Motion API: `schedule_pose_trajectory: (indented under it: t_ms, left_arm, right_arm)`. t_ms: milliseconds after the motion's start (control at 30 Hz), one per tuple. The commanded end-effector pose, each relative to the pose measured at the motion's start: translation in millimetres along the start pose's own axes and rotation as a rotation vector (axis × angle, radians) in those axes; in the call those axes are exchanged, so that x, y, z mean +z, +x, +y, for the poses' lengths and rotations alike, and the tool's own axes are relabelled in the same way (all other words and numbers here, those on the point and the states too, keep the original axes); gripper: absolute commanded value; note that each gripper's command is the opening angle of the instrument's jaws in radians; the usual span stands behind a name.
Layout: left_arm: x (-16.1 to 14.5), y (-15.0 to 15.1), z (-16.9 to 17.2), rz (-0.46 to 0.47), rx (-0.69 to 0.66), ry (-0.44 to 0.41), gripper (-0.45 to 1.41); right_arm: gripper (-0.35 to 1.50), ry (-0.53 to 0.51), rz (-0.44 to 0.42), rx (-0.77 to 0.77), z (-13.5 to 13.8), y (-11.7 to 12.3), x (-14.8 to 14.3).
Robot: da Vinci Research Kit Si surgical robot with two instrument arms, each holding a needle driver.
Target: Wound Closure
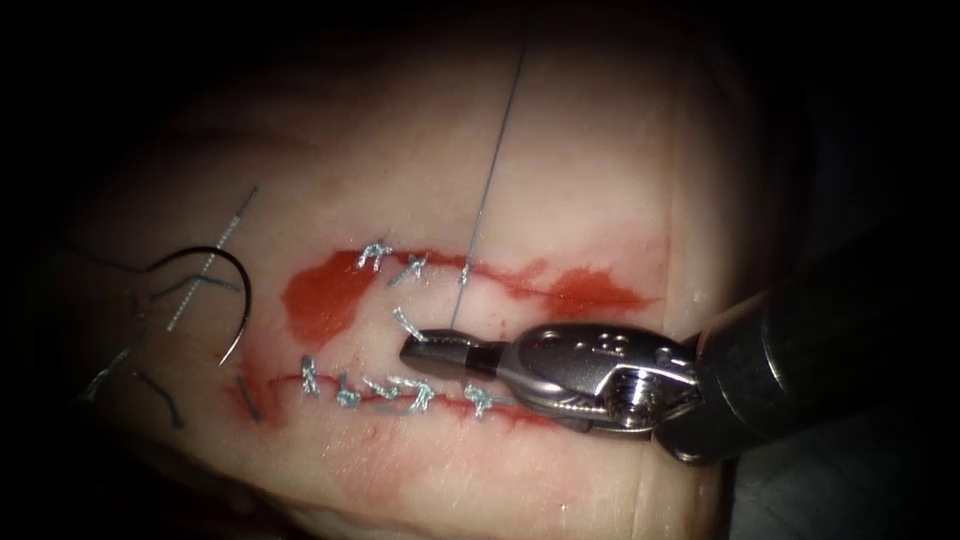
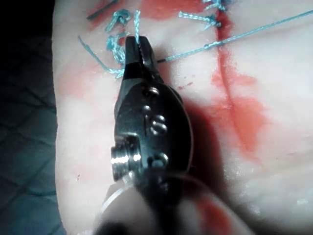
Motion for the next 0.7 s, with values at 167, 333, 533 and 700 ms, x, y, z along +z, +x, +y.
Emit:
schedule_pose_trajectory:
  t_ms: [167, 333, 533, 700]
  left_arm:
    - [-8.4, 2.2, 1.2, -0.072, -0.062, 0.060, -0.45]
    - [-15.5, 4.0, 0.8, -0.142, -0.138, 0.108, -0.45]
    - [-24.9, 3.9, -0.9, -0.207, -0.194, 0.138, -0.45]
    - [-31.8, 7.0, -4.2, -0.206, -0.179, 0.158, -0.45]
  right_arm:
    - [1.33, 0.073, -0.065, 0.012, -1.2, -3.3, -1.9]
    - [1.23, 0.068, -0.148, 0.071, -2.4, -4.6, -3.3]
    - [1.20, 0.150, -0.227, 0.137, -5.2, -4.2, -1.5]
    - [1.18, 0.225, -0.313, 0.140, -7.8, -3.6, -0.6]
